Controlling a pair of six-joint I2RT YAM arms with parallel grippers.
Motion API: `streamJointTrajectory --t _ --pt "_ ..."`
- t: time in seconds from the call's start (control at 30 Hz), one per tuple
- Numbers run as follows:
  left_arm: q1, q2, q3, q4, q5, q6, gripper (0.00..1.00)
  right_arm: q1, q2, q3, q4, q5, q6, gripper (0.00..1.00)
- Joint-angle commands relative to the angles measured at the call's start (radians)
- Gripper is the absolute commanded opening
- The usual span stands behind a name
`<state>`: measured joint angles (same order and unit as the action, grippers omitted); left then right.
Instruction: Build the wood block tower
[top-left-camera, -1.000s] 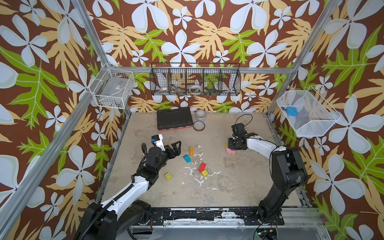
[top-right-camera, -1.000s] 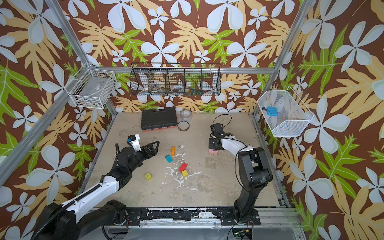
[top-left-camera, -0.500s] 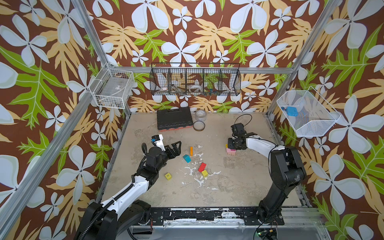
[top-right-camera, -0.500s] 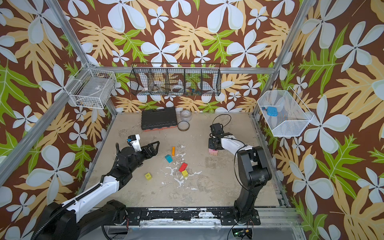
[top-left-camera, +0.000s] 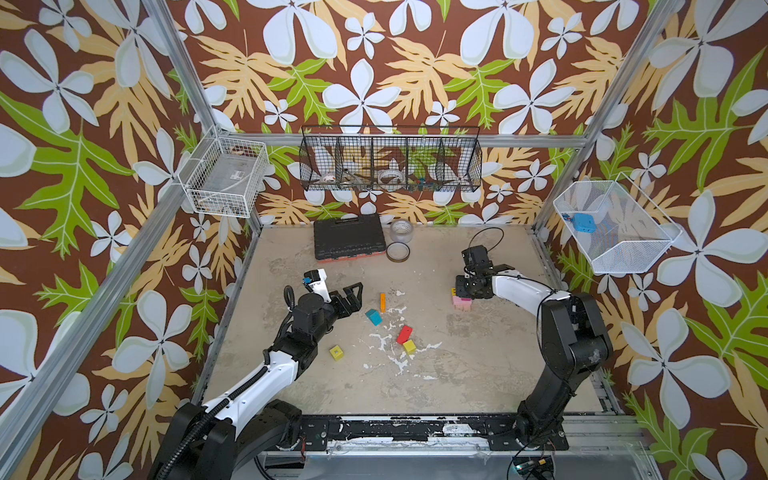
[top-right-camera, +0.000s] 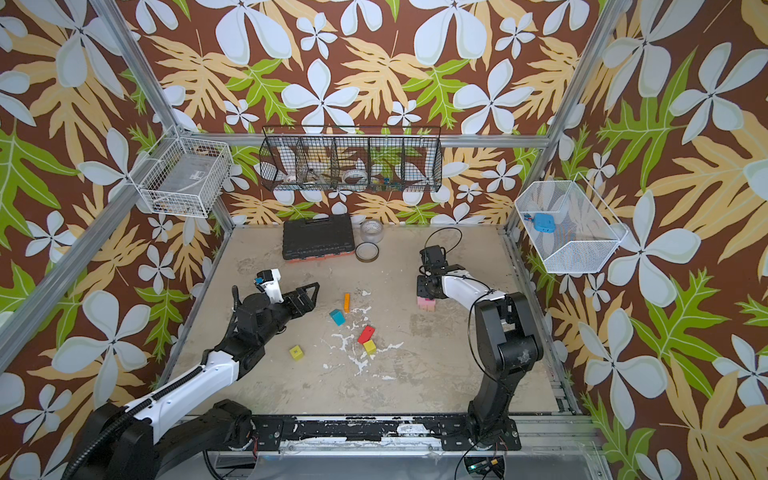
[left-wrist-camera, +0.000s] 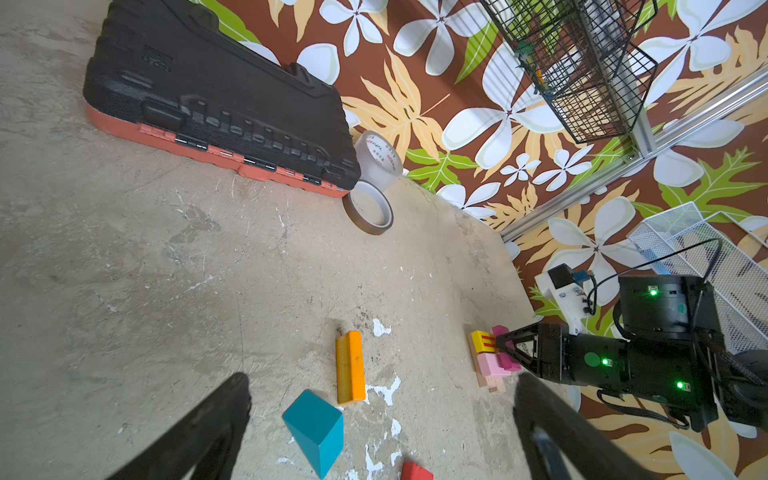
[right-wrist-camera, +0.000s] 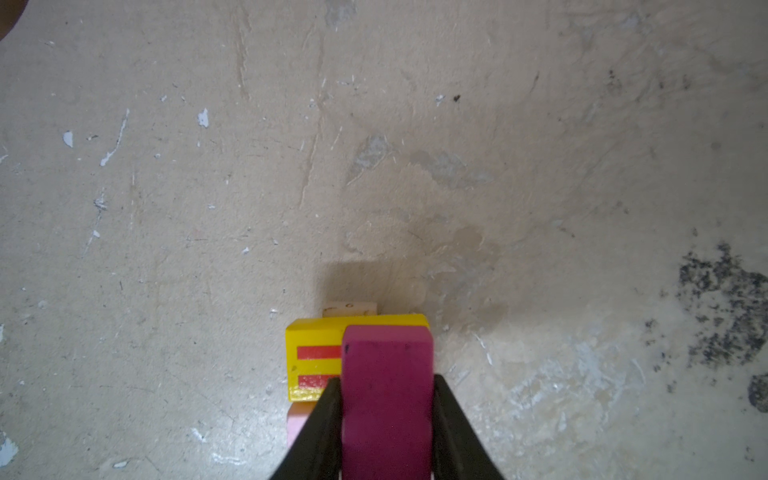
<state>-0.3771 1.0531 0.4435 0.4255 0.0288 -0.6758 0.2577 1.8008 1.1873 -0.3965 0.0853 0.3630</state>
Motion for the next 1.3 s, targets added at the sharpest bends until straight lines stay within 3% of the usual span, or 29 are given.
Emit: streamJointTrajectory --t 0.0,0.2,0.37,0.57,1.27 --pt "-0.002 0.0 0.004 0.012 0.005 0.005 1.0 0.002 -0.002 0.008 -0.018 0.009 -0.001 0.38" --pt "-0.002 0.004 0.006 0.013 0.005 0.005 1.0 0.001 -0.011 0.007 -0.02 0.013 -0.002 0.41" --pt "-0.002 0.004 0.006 0.013 0.005 0.007 1.0 0.002 -0.016 0.006 -0.022 0.015 -0.002 0.32" --pt "-0.002 0.003 0.006 0.013 0.006 0.006 1.0 0.001 -0.013 0.009 -0.024 0.008 -0.006 0.29" --pt "-0.002 0.014 0.009 0.018 0.009 0.002 1.0 0.001 -0.016 -0.016 -0.044 0.015 -0.002 0.28"
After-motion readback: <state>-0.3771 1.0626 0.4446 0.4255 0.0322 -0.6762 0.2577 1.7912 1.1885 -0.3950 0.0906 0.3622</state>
